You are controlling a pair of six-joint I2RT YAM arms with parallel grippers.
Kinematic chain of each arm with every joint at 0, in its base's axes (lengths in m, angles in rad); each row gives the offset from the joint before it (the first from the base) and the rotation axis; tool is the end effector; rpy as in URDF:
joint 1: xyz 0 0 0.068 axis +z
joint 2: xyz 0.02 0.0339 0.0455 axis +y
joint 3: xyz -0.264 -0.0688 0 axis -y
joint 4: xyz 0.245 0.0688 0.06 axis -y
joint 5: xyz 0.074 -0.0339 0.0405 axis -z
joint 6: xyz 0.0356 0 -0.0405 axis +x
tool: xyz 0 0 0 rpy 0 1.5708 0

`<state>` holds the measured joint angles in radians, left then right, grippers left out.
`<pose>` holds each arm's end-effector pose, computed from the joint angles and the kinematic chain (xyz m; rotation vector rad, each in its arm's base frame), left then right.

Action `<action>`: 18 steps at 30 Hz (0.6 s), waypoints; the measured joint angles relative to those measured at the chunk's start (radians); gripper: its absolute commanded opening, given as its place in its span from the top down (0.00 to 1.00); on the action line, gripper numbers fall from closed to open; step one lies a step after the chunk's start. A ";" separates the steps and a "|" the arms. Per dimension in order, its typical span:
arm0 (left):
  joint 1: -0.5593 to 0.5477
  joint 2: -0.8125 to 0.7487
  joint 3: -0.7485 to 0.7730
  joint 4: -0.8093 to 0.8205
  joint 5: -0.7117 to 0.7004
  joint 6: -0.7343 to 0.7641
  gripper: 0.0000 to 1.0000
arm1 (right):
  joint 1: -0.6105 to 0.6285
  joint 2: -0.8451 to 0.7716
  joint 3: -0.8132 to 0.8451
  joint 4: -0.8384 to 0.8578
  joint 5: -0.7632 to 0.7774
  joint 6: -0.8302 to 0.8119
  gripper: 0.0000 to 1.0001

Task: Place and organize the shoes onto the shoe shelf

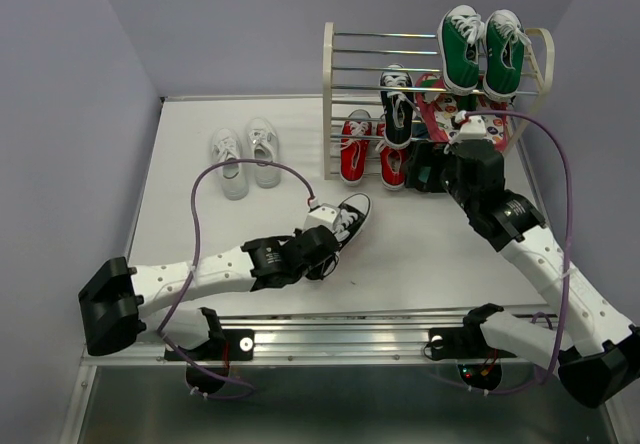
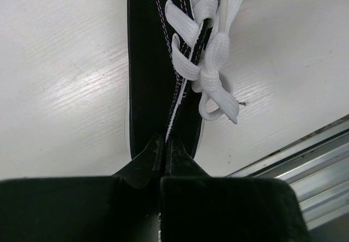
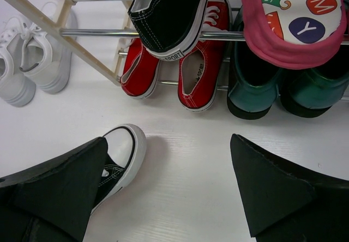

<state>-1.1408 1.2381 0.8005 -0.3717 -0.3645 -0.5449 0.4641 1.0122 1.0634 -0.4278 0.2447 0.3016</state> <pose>0.1179 -0.2266 0.2359 0.5228 2.2913 -0.4130 0.2029 0.0919 0.3699 0.0042 1.9452 0.2712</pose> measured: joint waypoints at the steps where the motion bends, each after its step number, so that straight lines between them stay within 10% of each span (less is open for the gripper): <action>1: -0.006 -0.007 0.005 0.000 -0.005 -0.002 1.00 | 0.000 -0.001 0.000 0.000 0.005 0.000 0.00; 18: -0.051 0.026 0.402 -0.256 -0.261 -0.112 1.00 | 0.000 -0.093 -0.020 -0.002 0.233 0.035 0.00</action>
<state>-1.1919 1.2640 1.2022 -0.6277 -0.6254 -0.6571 0.4641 0.9188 1.0431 -0.4301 0.4782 0.3370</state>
